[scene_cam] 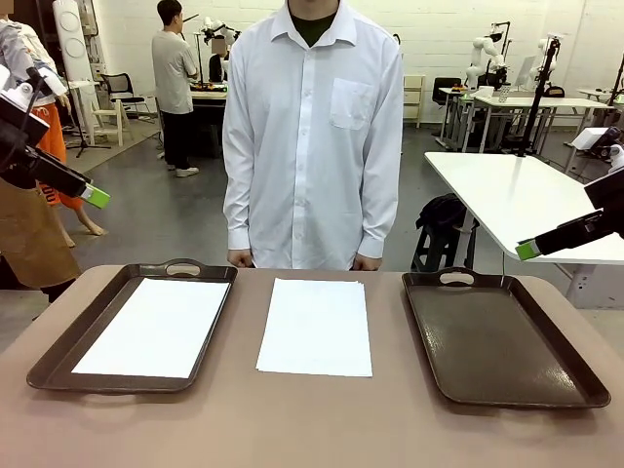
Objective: Sort the A4 documents.
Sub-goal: Receive the A4 Paper.
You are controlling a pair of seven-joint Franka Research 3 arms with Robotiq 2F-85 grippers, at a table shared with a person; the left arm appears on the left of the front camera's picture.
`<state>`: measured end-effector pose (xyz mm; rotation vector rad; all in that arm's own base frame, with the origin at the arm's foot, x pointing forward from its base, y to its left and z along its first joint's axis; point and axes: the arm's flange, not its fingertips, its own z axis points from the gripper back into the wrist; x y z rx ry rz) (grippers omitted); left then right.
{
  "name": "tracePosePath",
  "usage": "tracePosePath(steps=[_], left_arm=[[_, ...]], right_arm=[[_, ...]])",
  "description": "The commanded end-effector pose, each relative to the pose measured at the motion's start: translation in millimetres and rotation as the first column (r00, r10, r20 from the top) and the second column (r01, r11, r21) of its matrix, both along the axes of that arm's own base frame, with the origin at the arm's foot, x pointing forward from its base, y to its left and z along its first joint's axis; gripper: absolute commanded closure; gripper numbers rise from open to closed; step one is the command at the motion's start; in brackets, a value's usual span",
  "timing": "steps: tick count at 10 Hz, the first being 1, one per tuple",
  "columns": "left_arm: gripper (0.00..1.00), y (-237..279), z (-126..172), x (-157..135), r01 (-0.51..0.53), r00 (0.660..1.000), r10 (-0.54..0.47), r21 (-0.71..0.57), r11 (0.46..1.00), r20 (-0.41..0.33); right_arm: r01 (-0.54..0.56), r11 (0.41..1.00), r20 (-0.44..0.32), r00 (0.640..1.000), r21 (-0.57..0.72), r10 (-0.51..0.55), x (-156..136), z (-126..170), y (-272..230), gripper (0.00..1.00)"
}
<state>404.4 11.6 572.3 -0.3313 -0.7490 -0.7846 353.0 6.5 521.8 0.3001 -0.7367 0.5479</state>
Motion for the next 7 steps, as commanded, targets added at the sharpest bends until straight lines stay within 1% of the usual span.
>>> tracePosePath(steps=[1, 2, 5, 7], left_arm=[[0.0, -4, -4, 2, -0.046, 0.999, 0.046, -0.041, 0.998, 0.008], [0.0, -4, -4, 2, -0.045, 0.999, 0.046, -0.043, 0.998, 0.006], [0.0, -3, -6, 10, -0.031, 0.999, 0.029, -0.064, 0.997, -0.041], [0.0, -4, -5, 12, -0.039, 0.999, 0.036, -0.081, 0.996, -0.038]], right_arm=[[-0.005, 1.0, -0.004, 1.0, 0.009, 0.005, 1, -2, 0, 0.0], [-0.005, 1.0, -0.004, 1.0, 0.009, 0.005, 1, -2, 0, 0.0], [-0.005, 1.0, -0.004, 1.0, 0.009, 0.005, 1, -2, 0, 0.0], [-0.005, 1.0, -0.004, 1.0, 0.009, 0.005, 1, -2, 0, 0.0]])
